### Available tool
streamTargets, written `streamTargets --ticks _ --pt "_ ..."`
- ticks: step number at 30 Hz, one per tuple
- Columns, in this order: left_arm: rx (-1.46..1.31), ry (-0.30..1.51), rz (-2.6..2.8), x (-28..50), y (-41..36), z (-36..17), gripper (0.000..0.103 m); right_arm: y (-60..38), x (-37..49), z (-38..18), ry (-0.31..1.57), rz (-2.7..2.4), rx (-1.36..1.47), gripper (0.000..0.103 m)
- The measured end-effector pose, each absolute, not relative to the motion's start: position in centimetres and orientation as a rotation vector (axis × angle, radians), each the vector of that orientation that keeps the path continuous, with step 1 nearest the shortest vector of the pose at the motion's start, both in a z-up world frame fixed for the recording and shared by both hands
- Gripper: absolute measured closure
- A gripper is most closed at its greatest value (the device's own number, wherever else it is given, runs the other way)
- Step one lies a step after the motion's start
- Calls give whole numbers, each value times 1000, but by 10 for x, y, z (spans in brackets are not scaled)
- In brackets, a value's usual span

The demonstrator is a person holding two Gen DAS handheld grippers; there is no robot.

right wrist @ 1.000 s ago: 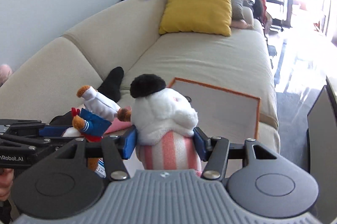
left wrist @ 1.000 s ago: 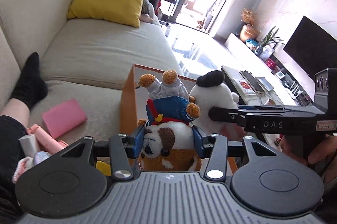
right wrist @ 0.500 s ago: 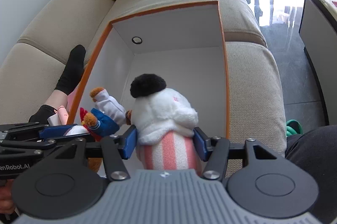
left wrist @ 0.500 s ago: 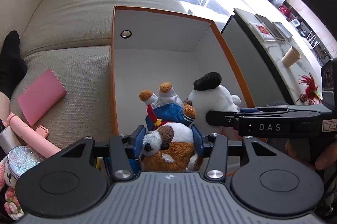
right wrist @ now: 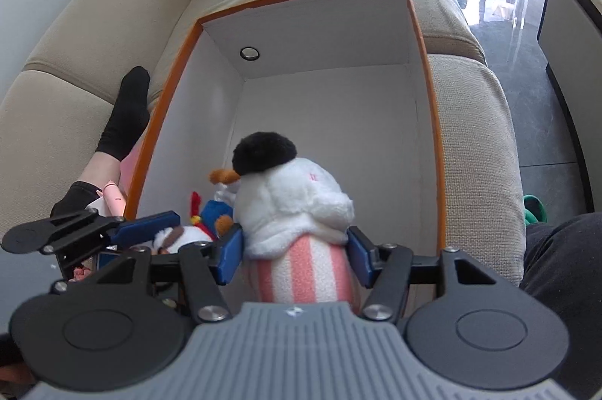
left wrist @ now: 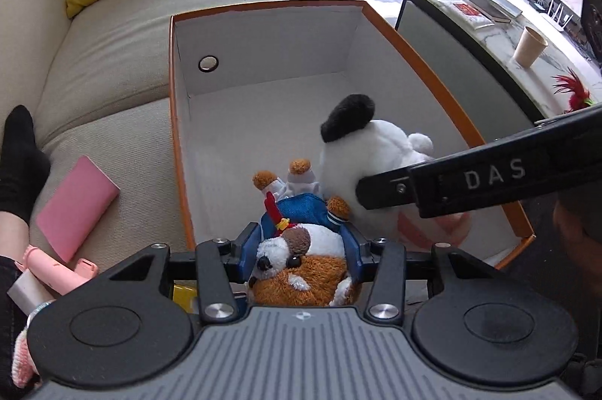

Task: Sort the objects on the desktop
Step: 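Lower plushes into the box and open both tools to release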

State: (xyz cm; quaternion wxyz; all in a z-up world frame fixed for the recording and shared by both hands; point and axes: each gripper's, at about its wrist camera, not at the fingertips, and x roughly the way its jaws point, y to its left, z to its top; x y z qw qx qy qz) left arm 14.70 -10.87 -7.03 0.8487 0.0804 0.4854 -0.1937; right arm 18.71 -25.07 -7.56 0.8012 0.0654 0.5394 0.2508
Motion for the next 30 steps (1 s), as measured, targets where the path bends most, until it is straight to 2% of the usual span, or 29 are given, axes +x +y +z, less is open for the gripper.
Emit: streamTargets --ticks 7,13,14,15,16,19,22,24,26,28,30 --pt "250 957 -398 132 -109 -72 48 -241 183 -79 1201 487 159 43" --pt "251 947 -439 124 -105 -64 47 -242 187 -104 1295 437 214 42" --pt "263 961 -442 122 -104 -64 49 -241 186 -105 1304 441 219 42" --pt "272 977 -444 121 -102 -64 61 -241 186 -107 1310 448 223 42" --pt "278 989 -445 121 -101 -65 68 -240 186 -107 1319 458 228 41" --pt "279 998 -449 117 -98 -67 74 -239 187 -108 1332 482 226 37" --pt "238 976 -441 113 -91 -60 74 -242 187 -104 1342 525 232 36" --pt "199 958 -434 110 -82 -53 74 -244 187 -100 1333 535 221 30" --pt "159 929 -412 107 -73 -44 74 -244 186 -96 1316 533 189 31" --pt "89 894 -396 105 -60 -36 74 -241 186 -94 1317 542 175 34" --pt "30 875 -354 106 -49 -30 74 -239 187 -100 1338 556 174 42"
